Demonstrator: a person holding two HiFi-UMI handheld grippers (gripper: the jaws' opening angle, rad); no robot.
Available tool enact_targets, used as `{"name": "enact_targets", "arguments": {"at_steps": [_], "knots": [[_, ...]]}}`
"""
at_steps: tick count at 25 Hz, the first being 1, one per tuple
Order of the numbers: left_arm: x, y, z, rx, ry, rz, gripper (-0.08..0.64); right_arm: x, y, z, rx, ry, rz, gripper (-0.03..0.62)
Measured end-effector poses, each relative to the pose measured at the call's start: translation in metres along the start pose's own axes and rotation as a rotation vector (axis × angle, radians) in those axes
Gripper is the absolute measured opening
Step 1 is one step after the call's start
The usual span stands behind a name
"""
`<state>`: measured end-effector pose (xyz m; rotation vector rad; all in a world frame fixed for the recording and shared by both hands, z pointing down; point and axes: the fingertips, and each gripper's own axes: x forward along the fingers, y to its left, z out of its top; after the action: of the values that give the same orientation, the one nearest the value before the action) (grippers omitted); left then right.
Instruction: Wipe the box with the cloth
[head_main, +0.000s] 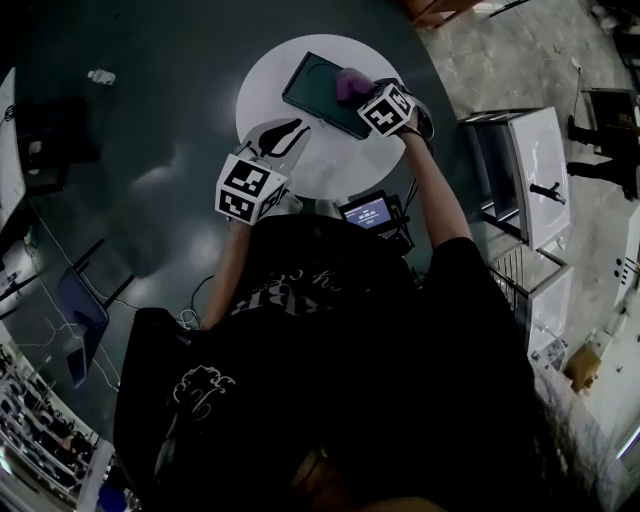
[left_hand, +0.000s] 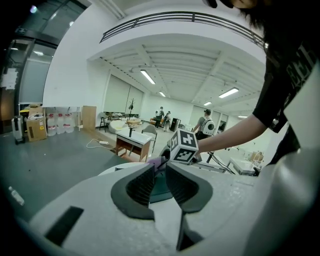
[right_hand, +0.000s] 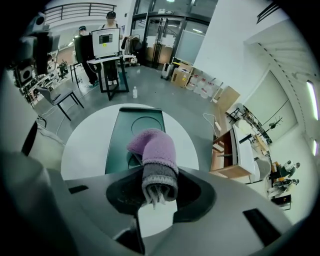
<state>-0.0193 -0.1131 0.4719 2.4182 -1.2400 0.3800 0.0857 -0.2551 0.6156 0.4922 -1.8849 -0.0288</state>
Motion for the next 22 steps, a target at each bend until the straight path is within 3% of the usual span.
{"name": "enact_targets", "arguments": {"at_steps": [5,10,13,17,22], "knots": [[0.018,-0.017,0.007,0.030,0.007,-0.057,0.080,-0.018,-0.008,-0.042,0.013,0.051,-0.026,0.117],[0.030,-0.031,0.012,0.055,0.007,-0.094,0.080,-0.036,-0.015,-0.071,0.108,0.053,-0.039,0.117],[0.034,-0.038,0.015,0.065,0.006,-0.110,0.080,-0.044,-0.017,-0.080,0.167,0.038,-0.040,0.117],[0.034,-0.042,0.014,0.077,0.006,-0.119,0.080,-0.052,-0.017,-0.091,0.153,0.069,-0.060,0.117],[0.028,-0.038,0.011,0.066,0.002,-0.105,0.080,-0.059,-0.018,-0.081,0.170,0.032,-0.069,0.117]]}}
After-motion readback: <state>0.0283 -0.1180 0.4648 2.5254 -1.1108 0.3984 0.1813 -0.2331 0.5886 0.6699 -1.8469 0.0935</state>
